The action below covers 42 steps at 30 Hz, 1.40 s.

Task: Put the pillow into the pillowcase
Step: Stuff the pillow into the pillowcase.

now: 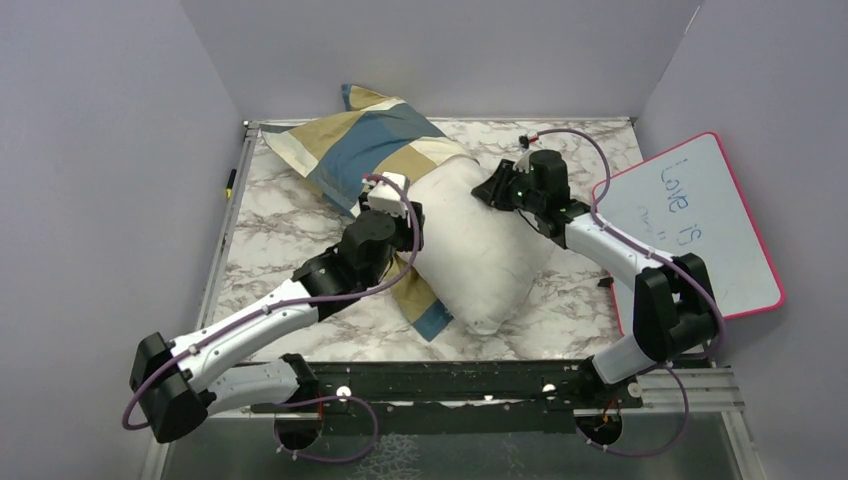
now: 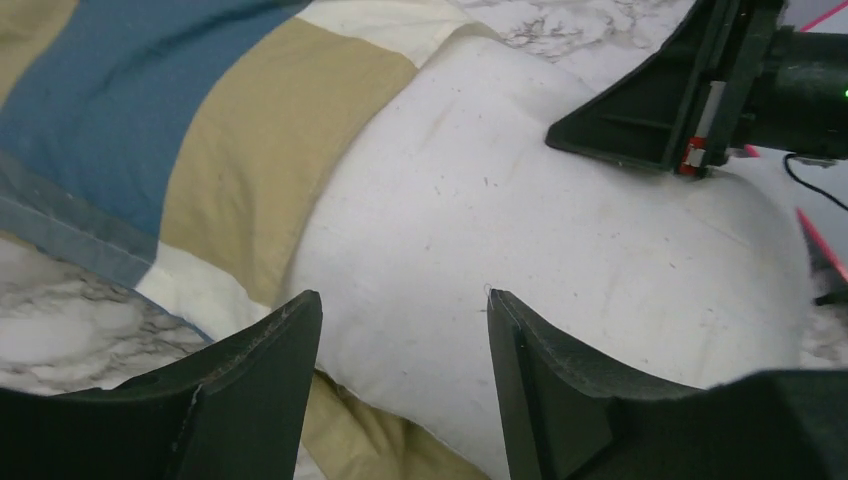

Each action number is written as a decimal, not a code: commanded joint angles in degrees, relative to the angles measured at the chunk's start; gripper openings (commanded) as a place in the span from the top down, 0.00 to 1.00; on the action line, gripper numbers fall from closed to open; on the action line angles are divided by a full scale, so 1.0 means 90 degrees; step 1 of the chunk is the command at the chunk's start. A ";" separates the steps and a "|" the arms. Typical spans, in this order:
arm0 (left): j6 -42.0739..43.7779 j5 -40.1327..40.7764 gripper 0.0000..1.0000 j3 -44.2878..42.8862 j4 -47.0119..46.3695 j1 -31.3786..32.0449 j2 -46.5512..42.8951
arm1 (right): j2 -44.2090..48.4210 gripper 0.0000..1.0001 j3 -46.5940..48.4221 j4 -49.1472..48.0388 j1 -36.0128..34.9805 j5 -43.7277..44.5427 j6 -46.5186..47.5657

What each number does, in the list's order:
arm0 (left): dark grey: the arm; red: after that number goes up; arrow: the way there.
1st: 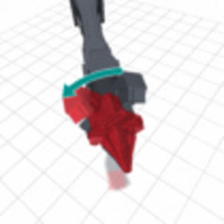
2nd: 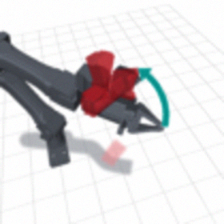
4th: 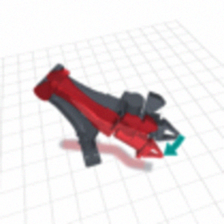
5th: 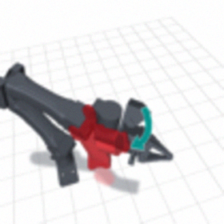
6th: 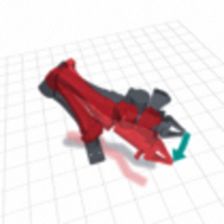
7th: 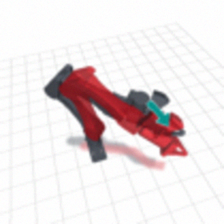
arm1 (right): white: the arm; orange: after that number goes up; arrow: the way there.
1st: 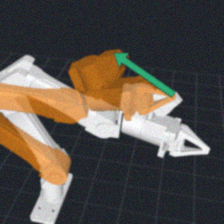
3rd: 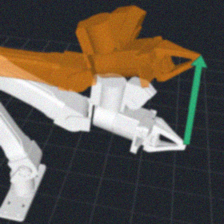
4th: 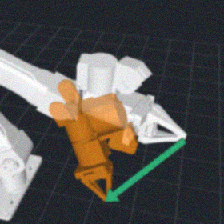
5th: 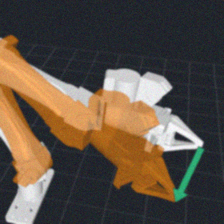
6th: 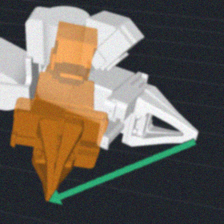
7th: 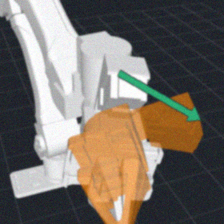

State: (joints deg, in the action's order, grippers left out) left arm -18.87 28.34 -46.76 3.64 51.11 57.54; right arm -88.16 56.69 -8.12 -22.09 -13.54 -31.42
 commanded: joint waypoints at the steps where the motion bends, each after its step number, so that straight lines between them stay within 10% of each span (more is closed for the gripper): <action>1: 0.1937 0.0745 0.34 -0.0756 0.0083 -0.0013 0.0982 | 0.0140 0.72 0.0198 0.0516 -0.0056 -0.0387 0.0132; 21: 0.4442 0.1569 0.31 -0.1569 -0.1930 -0.1263 0.3939 | 0.0284 0.72 -0.0109 0.0147 -0.0066 -0.0810 -0.0133; 25: 0.4785 0.1591 0.64 -0.1752 -0.1939 -0.1295 0.4157 | 0.0299 0.72 -0.0350 -0.0188 -0.0065 -0.0946 -0.0408; 28: 0.4441 0.1465 0.99 -0.1985 -0.1200 -0.1116 0.4056 | 0.0292 0.74 -0.0703 -0.0660 -0.0075 -0.0871 -0.0785; 36: 0.0594 -0.1085 1.00 0.0001 -0.0731 -0.0264 0.2248 | 0.0339 0.76 -0.1437 -0.1066 -0.0237 0.0159 -0.1469; 42: 0.0230 -0.1199 1.00 0.0191 -0.0120 -0.0246 0.2155 | 0.0509 0.76 -0.1505 -0.0992 -0.0270 0.0662 -0.1739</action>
State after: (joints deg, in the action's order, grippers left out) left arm -7.97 24.95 -45.56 -2.98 48.01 76.44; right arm -84.29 44.93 -19.88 -23.73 -12.43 -44.16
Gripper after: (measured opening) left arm 0.012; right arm 0.242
